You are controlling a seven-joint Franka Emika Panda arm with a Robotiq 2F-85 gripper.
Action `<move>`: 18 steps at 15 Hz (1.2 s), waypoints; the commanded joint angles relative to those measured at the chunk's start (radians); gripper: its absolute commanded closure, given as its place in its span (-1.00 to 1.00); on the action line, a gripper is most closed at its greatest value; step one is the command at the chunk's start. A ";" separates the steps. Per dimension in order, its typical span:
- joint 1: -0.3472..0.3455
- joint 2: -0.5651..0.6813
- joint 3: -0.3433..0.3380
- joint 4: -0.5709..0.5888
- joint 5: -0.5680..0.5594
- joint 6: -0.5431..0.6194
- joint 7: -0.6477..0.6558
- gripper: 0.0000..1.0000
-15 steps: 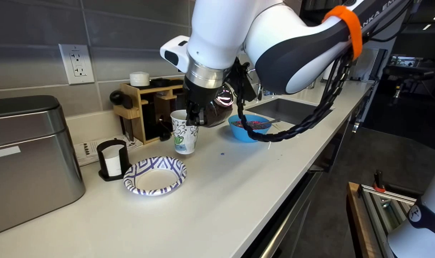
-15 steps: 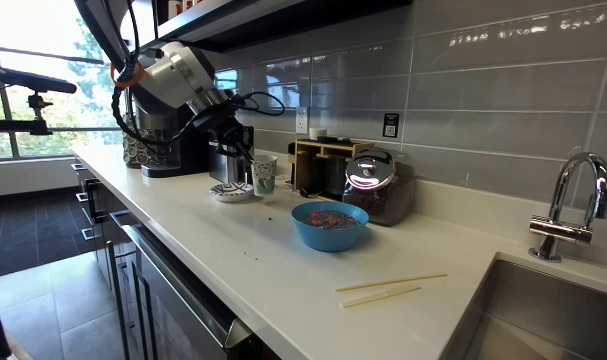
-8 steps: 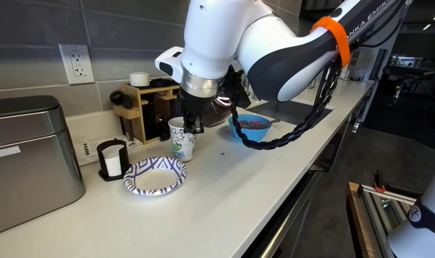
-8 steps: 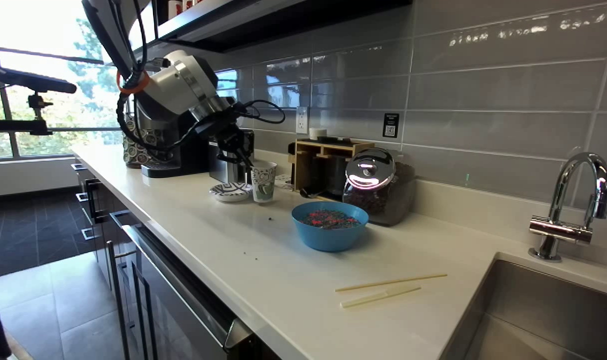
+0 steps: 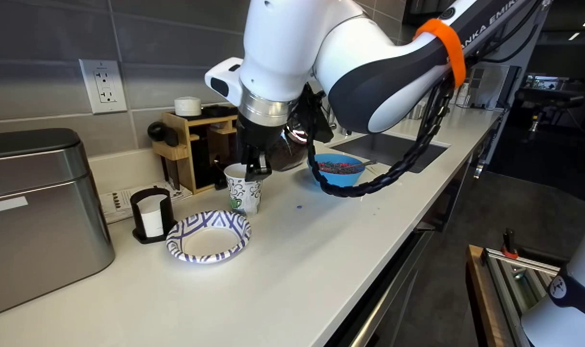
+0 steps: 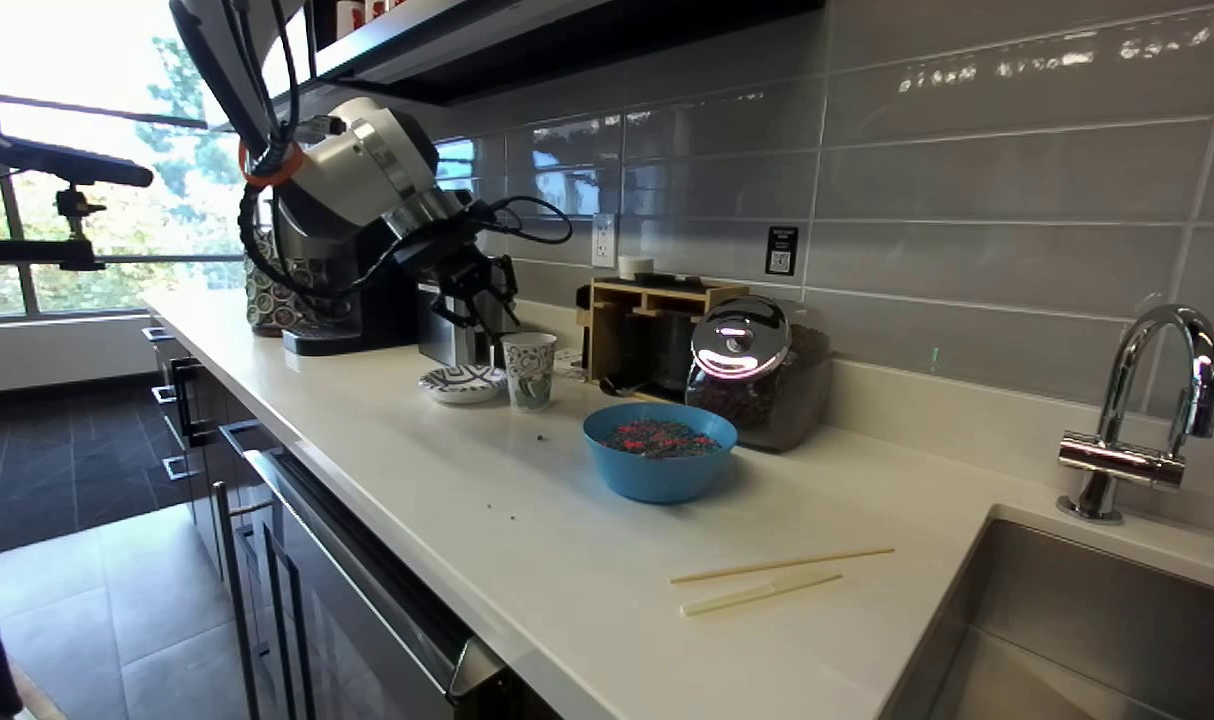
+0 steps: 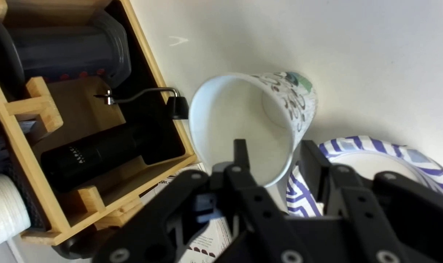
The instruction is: Place the cup vertically upright
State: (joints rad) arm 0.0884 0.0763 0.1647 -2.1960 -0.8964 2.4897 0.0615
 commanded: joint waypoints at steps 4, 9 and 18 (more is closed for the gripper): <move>0.007 -0.180 -0.025 -0.100 0.189 0.021 0.069 -0.91; 0.007 -0.340 -0.033 -0.270 0.453 0.032 0.114 -1.00; -0.015 -0.537 0.002 -0.385 0.633 -0.014 0.131 -1.00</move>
State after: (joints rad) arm 0.0899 -0.4588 0.1509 -2.5816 -0.2771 2.4767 0.2029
